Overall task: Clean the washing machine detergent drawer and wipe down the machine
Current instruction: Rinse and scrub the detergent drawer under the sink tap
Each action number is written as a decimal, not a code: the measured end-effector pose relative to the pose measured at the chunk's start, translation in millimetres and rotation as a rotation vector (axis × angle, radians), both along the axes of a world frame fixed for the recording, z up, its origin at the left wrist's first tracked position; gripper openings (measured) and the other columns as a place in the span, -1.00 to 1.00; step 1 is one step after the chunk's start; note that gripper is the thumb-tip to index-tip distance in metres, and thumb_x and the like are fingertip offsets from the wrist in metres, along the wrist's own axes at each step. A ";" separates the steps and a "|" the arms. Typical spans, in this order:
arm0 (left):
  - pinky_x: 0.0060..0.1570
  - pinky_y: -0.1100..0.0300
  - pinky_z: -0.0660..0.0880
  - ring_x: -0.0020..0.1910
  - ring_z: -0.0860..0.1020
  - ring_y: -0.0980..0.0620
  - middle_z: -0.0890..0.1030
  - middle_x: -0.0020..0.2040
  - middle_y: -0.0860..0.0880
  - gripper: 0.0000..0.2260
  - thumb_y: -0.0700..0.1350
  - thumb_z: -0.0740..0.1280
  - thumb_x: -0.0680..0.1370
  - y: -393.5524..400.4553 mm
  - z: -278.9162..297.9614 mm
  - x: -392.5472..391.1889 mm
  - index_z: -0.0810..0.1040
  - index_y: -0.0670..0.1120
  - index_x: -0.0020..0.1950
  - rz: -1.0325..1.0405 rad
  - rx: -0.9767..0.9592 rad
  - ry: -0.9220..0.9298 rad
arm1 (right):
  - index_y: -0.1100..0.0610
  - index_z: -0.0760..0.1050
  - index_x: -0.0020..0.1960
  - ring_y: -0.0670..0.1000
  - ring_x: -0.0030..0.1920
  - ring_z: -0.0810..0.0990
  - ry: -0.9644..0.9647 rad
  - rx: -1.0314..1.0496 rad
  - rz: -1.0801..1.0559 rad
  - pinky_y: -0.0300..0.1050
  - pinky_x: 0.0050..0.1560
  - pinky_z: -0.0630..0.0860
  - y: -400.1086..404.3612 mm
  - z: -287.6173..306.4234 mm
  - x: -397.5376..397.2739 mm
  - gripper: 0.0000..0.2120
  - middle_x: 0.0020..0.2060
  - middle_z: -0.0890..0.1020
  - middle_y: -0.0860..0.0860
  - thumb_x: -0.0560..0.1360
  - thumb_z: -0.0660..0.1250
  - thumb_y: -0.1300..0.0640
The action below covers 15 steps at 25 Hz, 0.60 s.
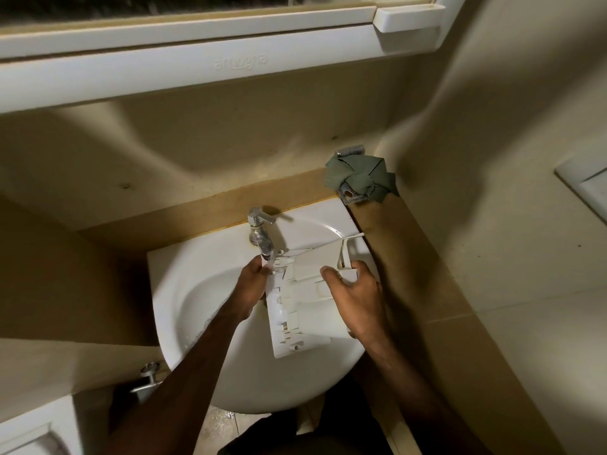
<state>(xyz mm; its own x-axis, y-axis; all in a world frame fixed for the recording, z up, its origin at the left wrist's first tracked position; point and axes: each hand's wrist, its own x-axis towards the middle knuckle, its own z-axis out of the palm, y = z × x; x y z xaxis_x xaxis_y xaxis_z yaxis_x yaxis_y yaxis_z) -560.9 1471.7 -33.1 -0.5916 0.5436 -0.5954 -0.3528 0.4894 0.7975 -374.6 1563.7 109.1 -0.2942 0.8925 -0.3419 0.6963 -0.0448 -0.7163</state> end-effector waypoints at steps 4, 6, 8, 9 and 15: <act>-0.06 -0.18 0.61 -0.13 0.54 -0.15 0.62 -0.10 -0.30 -0.68 0.00 0.30 0.68 -6.2 -11.4 8.5 0.54 -0.29 0.00 0.130 0.039 0.121 | -0.01 0.51 0.31 0.11 0.00 0.67 -0.012 0.036 0.008 0.10 0.00 0.66 -11.6 -2.0 -1.5 -0.28 -0.05 0.69 0.04 0.30 0.34 -0.42; -0.17 0.03 0.43 -0.21 0.44 -0.09 0.53 -0.25 -0.20 -0.59 0.02 0.31 0.69 -5.9 -10.6 15.8 0.54 -0.29 -0.18 0.225 0.068 0.162 | -0.01 0.53 0.25 0.08 -0.04 0.66 -0.013 0.058 0.011 0.05 -0.03 0.65 -15.9 -3.6 -1.7 -0.33 -0.11 0.68 0.02 0.30 0.33 -0.41; -0.17 0.08 0.38 -0.23 0.44 -0.08 0.52 -0.28 -0.13 -0.58 0.06 0.31 0.69 -4.1 -6.0 16.0 0.53 -0.17 -0.27 0.279 0.058 0.116 | -0.03 0.53 0.20 0.06 -0.07 0.65 0.006 0.066 0.006 0.02 -0.04 0.64 -19.3 -5.0 -1.4 -0.39 -0.15 0.67 -0.01 0.31 0.33 -0.40; -0.14 0.06 0.42 -0.21 0.48 -0.10 0.56 -0.24 -0.14 -0.61 0.07 0.31 0.69 -4.0 -2.4 13.8 0.57 -0.15 -0.23 0.272 0.044 0.062 | -0.03 0.53 0.19 0.06 -0.07 0.65 0.016 0.071 0.000 0.02 -0.03 0.63 -19.2 -6.0 -1.1 -0.40 -0.15 0.67 -0.01 0.32 0.33 -0.40; 0.27 -0.07 0.56 0.16 0.68 -0.13 0.74 0.17 -0.07 -0.74 -0.21 0.25 0.69 -31.4 6.2 21.0 0.63 -0.05 0.32 0.098 0.145 -0.267 | 0.08 0.55 0.26 0.06 -0.08 0.66 0.064 0.070 -0.057 0.04 -0.04 0.65 -13.6 -10.0 4.8 -0.40 -0.13 0.68 0.00 0.41 0.44 -0.30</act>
